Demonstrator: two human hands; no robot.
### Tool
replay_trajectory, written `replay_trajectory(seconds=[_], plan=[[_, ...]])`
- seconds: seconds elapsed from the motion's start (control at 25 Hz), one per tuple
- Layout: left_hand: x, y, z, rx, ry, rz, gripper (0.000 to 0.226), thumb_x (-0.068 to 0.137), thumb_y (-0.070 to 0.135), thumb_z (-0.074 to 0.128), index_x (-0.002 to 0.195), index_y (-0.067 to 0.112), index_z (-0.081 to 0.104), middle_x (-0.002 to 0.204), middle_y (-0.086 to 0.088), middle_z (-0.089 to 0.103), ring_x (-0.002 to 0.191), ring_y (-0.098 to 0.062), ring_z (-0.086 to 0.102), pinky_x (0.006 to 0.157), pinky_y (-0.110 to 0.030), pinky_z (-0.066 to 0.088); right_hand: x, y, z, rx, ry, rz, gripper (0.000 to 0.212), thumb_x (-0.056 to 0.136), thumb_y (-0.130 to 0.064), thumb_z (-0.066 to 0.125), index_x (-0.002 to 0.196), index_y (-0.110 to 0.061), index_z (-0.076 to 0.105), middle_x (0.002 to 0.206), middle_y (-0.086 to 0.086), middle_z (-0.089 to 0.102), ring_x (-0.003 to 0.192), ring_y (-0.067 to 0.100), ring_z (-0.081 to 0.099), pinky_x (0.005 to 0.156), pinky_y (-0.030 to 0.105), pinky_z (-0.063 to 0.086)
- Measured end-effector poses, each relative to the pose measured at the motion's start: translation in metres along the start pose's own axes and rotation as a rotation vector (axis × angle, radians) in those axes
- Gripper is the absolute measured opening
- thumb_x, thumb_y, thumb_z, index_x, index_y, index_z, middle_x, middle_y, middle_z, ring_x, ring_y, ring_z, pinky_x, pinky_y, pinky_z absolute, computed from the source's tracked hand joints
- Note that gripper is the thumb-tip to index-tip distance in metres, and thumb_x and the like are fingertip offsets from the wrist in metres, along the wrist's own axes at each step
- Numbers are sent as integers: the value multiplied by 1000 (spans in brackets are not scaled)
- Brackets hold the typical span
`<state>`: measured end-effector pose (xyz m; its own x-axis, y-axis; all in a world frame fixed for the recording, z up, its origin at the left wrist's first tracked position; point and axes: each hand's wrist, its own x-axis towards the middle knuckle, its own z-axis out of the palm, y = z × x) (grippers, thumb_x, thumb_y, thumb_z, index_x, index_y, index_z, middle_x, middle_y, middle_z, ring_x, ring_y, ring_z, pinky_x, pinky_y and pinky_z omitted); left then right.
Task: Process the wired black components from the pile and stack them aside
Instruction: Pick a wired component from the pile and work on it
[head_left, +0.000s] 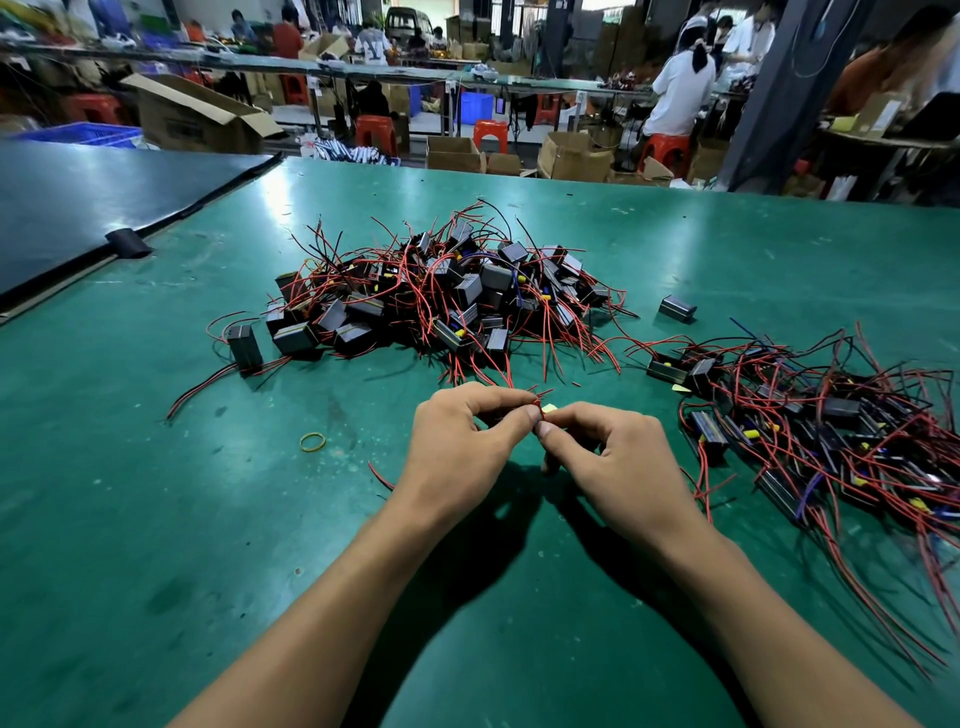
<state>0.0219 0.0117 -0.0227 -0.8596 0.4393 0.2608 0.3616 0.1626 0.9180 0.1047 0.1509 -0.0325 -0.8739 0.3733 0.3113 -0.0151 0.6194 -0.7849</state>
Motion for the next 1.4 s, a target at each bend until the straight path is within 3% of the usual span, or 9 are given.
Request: replay_trajectory(seconds=[0.32, 0.48, 0.64, 0.92, 1.12, 1.24, 1.32, 1.4], plan=[[-1, 2, 1, 13, 47, 71, 4, 82, 16, 76, 84, 18, 80, 76, 7, 68, 72, -3, 59, 64, -13, 41, -1, -4, -2, -5, -15, -3, 8, 90, -22, 71, 88, -22, 78, 67, -12, 71, 59, 6, 63, 58, 25, 50], [-2, 1, -2, 175, 63, 219, 4, 83, 18, 76, 86, 17, 79, 79, 5, 68, 84, -14, 57, 78, -31, 46, 2, -9, -7, 37, 120, -49, 3, 89, -25, 74, 88, -27, 76, 66, -23, 66, 51, 4, 54, 51, 12, 40], [-3, -2, -3, 340, 73, 385, 6, 83, 22, 76, 86, 18, 78, 77, 7, 67, 81, -19, 55, 75, -46, 43, 2, -13, -8, 22, 134, -73, 10, 86, -28, 77, 77, -27, 74, 62, -23, 65, 52, 0, 55, 54, 9, 37], [-4, -3, -2, 494, 110, 549, 5, 82, 26, 74, 82, 22, 77, 75, 9, 65, 78, -20, 55, 71, -38, 39, 2, -15, -9, 28, 112, 30, 25, 89, -26, 72, 66, -17, 70, 47, -10, 54, 46, 15, 53, 49, 24, 40], [-6, -2, 2, 550, 118, 622, 6, 84, 27, 72, 83, 21, 76, 77, 9, 65, 79, -22, 57, 72, -38, 39, 5, -14, -10, 28, 108, 110, 28, 87, -23, 71, 60, -16, 67, 44, -12, 49, 45, 2, 42, 48, 14, 33], [-4, -4, -1, 499, 100, 541, 7, 84, 28, 72, 85, 23, 76, 76, 10, 64, 80, -18, 54, 73, -38, 38, 4, -13, -15, 63, 51, 34, 24, 89, -31, 72, 67, -21, 70, 51, -10, 57, 48, 4, 48, 52, 21, 40], [-3, -6, -4, 452, 90, 493, 9, 83, 30, 72, 86, 23, 77, 76, 10, 65, 82, -16, 54, 73, -39, 39, 4, -12, -21, 88, 4, -48, 7, 87, -29, 76, 82, -26, 73, 64, -7, 66, 52, 12, 57, 54, 28, 47], [-2, -6, -5, 436, 76, 471, 8, 83, 30, 74, 86, 23, 77, 77, 10, 66, 83, -17, 55, 75, -41, 39, 5, -7, -25, 15, -24, -158, 23, 83, -20, 80, 101, -31, 72, 81, -11, 70, 57, 12, 61, 58, 22, 49]])
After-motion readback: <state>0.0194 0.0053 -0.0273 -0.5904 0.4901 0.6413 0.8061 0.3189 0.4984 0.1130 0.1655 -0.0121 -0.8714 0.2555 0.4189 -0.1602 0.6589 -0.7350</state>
